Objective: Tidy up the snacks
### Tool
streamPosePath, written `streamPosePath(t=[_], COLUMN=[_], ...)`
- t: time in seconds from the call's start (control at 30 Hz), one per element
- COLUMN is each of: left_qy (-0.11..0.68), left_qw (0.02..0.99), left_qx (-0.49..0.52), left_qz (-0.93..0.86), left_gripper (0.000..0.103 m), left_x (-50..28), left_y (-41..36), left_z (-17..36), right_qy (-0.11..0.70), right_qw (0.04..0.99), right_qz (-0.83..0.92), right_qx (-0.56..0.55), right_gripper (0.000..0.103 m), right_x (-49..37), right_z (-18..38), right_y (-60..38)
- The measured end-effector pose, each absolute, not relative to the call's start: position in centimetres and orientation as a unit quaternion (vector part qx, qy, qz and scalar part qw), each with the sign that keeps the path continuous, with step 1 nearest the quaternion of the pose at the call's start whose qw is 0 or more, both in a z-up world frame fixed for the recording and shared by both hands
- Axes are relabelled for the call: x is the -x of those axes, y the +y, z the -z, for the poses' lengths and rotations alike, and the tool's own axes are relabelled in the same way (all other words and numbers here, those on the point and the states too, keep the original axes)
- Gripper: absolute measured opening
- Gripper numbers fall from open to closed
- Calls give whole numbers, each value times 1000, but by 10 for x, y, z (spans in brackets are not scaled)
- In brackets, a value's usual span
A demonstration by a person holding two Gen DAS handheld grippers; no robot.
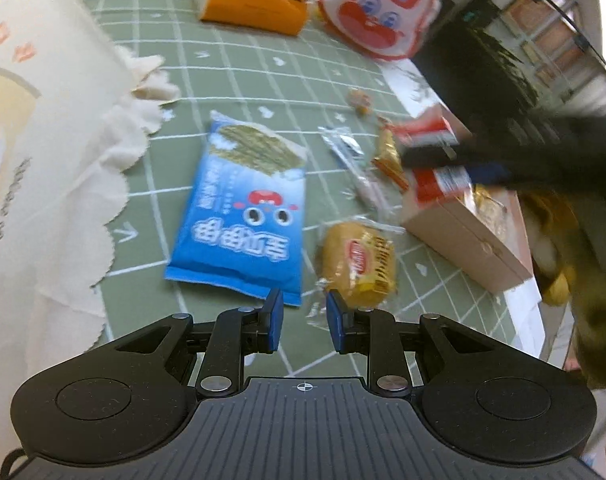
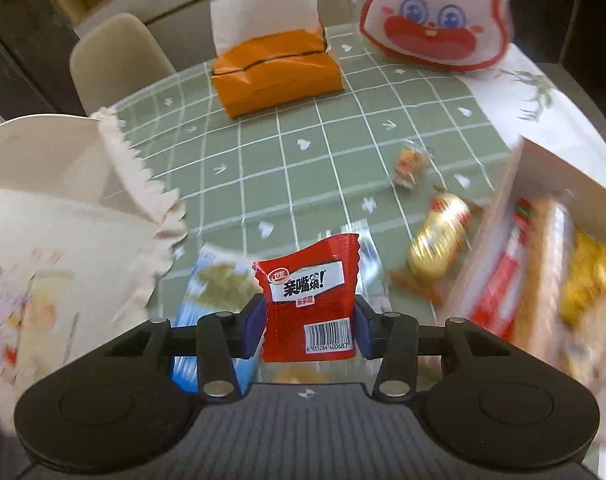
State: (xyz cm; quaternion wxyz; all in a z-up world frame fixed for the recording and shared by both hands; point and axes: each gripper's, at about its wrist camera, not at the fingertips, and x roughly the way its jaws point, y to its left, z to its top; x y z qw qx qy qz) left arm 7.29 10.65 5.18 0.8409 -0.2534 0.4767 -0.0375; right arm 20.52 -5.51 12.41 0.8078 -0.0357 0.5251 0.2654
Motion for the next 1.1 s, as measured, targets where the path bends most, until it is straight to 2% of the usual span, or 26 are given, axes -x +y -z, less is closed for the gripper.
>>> streamPosePath(t=[0.13, 0.23, 0.33, 0.4, 0.43, 0.53, 0.67, 0.73, 1.1], left_qy=[459, 457, 471, 480, 483, 488, 501, 503, 496], left_qw=[855, 859, 858, 858, 859, 861, 859, 858, 859], left_qx=[233, 223, 194, 173, 160, 132, 98, 88, 92], left_qz=[67, 63, 62, 55, 52, 46, 45, 44, 86], left_gripper=[28, 28, 28, 34, 41, 55, 66, 69, 62], left_x=[-85, -104, -121, -127, -129, -132, -136, -137, -100], left_y=[92, 81, 65, 54, 49, 38, 23, 18, 16], left_z=[-57, -57, -52, -48, -46, -43, -36, -33, -34], right_qy=[527, 543, 545, 537, 535, 539, 541, 541, 505], right_qw=[813, 813, 821, 829, 832, 830, 831, 832, 858], right_qz=[-247, -211, -173, -156, -150, -143, -125, -118, -89], right_qx=[22, -3, -14, -4, -3, -20, -25, -17, -14], right_gripper=[47, 72, 74, 80, 83, 84, 84, 84, 87], right_x=[-163, -148, -131, -116, -110, -94, -80, -72, -68], right_z=[-120, -99, -83, -77, -73, -63, -51, -46, -40], right_y=[-99, -132, -157, -167, -172, -184, -190, -190, -190])
